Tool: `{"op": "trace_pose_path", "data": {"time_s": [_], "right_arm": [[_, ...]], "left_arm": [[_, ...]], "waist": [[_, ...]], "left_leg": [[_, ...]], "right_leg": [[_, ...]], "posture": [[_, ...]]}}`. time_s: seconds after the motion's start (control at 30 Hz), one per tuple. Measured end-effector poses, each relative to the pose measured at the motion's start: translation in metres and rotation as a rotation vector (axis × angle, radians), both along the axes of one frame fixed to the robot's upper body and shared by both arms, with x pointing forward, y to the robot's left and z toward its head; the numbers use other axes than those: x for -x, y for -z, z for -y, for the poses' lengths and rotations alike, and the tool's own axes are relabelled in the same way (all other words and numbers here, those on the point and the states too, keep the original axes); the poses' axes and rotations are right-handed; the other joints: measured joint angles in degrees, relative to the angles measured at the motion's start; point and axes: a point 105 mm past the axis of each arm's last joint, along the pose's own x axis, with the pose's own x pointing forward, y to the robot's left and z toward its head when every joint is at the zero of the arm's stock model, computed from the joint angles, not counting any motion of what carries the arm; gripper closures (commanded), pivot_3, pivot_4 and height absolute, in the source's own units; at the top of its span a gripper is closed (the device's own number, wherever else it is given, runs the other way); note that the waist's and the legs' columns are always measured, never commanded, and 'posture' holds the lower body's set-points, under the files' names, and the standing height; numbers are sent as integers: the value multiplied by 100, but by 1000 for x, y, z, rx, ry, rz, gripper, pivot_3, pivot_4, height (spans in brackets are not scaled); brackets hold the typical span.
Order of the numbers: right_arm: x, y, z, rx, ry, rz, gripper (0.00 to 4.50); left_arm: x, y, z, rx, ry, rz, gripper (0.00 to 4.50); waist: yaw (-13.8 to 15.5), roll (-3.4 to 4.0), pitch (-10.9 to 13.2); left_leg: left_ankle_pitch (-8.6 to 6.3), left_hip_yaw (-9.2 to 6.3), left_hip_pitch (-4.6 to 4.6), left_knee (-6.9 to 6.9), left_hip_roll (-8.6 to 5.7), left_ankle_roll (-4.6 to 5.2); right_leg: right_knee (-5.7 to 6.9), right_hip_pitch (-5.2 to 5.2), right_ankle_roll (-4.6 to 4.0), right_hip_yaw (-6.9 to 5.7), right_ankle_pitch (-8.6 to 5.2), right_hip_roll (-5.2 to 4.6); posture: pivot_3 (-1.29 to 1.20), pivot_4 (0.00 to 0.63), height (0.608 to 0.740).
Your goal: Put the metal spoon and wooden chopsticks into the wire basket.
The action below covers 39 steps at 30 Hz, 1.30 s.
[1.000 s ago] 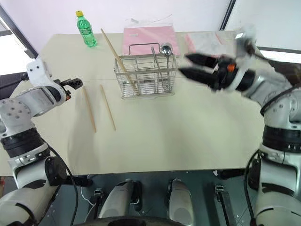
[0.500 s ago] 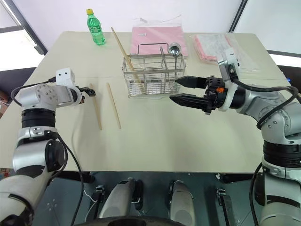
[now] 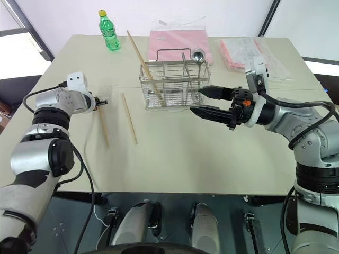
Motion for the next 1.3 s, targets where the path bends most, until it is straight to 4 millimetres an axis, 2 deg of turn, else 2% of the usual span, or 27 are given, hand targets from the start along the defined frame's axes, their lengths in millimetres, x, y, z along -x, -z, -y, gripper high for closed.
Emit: {"op": "trace_pose_path", "data": {"time_s": [0.17,0.27,0.33,0.47,0.5,0.57,0.6,0.67,0.77,0.9,1.07,1.3], "right_arm": [[0,0,1,-3,2,-3,316],[-1,-1,4,-8,14,-5,316],[-3,-3,8,-9,31,-6,316],[-3,-6,14,-9,61,-9,316],[-4,-6,15,-13,69,-13,316],[-3,-5,15,-15,76,-27,316],[-3,-3,16,-17,80,-36,316],[-3,0,17,-17,91,-45,316],[-4,1,17,-22,109,-48,316],[-2,0,16,-21,120,-38,316],[-2,-1,19,-38,150,-37,316],[1,-2,27,-57,207,-31,316]], "left_arm": [[-3,-2,-1,-28,-8,24,4467],[-11,-23,-9,-75,-47,153,4467],[-17,-57,-20,-76,-111,341,4467],[-9,-156,-33,23,-172,830,4467],[-2,-185,-30,48,-156,951,4467],[11,-228,-19,147,-126,1125,4467],[17,-246,-10,228,-104,1193,4467],[24,-267,5,319,-58,1261,4467],[24,-273,27,338,12,1284,4467],[19,-272,72,325,155,1281,4467],[14,-270,106,286,257,1282,4467],[6,-239,160,149,434,1237,4467]], "waist": [[-18,-6,4],[-19,-24,15],[-19,-38,23],[-18,-52,31],[-12,-52,31],[9,-52,31],[18,-53,31],[2,-53,31],[-14,-53,31],[-9,-53,32],[-11,-54,32],[-10,-55,33]], "left_leg": [[0,0,-1,0,2,1],[0,0,-3,0,3,1],[0,-1,-12,0,6,0],[0,1,-32,0,7,-1],[0,3,-33,0,5,0],[0,2,-35,2,-1,4],[0,0,-35,5,-2,11],[1,1,-33,9,-6,22],[3,5,-31,12,-7,29],[4,5,-34,11,-6,33],[2,8,-36,12,-7,39],[0,6,-39,11,-6,43]], "right_leg": [[1,-3,0,0,0,3],[0,-5,0,0,1,1],[-3,-10,-2,1,2,-5],[-10,-23,-1,0,5,-10],[-12,-23,3,0,7,-9],[-13,-20,8,-2,10,-6],[-18,-13,16,-4,15,-6],[-29,-5,27,-3,22,-6],[-32,-3,31,0,26,0],[-32,-5,30,-1,26,5],[-38,-5,31,-1,26,5],[-45,-5,31,-1,26,6]], "posture": [[0,150,692],[0,150,692],[0,150,692],[0,150,692],[0,150,692],[0,150,692],[0,150,692],[0,150,692],[0,150,692],[0,150,692],[0,150,692],[0,150,692]]}}
